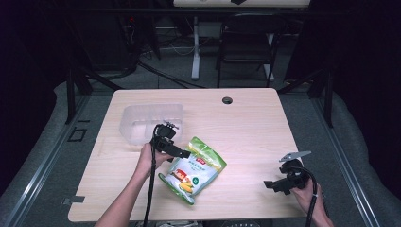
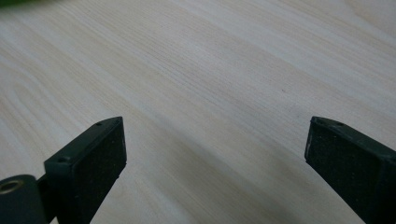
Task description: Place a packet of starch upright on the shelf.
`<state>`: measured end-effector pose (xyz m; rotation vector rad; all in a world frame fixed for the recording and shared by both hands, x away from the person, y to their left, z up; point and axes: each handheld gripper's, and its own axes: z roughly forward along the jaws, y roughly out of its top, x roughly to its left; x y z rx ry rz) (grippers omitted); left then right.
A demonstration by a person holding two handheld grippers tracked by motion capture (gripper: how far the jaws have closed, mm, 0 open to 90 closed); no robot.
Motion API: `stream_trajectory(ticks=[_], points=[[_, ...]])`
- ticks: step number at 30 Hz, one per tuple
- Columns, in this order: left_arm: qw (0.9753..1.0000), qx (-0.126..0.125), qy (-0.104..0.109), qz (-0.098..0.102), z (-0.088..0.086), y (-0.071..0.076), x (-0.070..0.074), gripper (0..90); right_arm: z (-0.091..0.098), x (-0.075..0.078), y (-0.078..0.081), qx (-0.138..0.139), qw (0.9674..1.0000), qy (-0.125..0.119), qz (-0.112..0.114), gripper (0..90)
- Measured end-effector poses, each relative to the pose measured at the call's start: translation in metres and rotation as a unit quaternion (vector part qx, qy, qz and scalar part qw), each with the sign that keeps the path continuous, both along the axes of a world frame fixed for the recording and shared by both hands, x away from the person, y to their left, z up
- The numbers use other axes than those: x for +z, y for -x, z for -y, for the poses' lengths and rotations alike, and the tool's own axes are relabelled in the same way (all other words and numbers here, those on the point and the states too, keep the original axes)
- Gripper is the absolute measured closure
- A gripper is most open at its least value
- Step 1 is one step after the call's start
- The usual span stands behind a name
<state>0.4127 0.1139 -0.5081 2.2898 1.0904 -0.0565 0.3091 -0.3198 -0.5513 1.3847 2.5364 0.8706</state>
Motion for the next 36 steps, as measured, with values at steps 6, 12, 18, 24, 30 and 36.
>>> stream_trajectory(ticks=[6, 12, 18, 24, 30, 36], points=[[0.9999, -0.009, -0.002, -0.009, 0.006, -0.006, -0.007, 13.2, 0.0, 0.0, 0.0, 0.002, 1.0, 0.001, -0.002, 4.9], [0.9996, -0.017, -0.011, -0.018, 0.014, -0.012, -0.017, 19.0, 0.0, 0.0, 0.0, 0.001, 1.0, -0.001, -0.001, 4.9], [0.9996, -0.014, -0.01, -0.024, 0.018, -0.018, -0.023, 26.6, 0.001, 0.001, 0.0, 0.002, 1.0, -0.001, 0.0, 4.9], [0.9994, -0.014, -0.018, -0.024, 0.023, -0.021, -0.029, 34.5, 0.0, 0.0, 0.0, 0.002, 1.0, -0.001, -0.001, 4.9], [0.9993, -0.011, -0.024, -0.025, 0.025, -0.024, -0.033, 45.3, 0.001, 0.0, 0.0, 0.002, 1.0, 0.0, -0.001, 4.9], [0.9993, -0.019, -0.024, -0.023, 0.025, -0.023, -0.033, 62.3, 0.001, 0.001, 0.0, 0.001, 1.0, 0.0, -0.001, 4.9]])
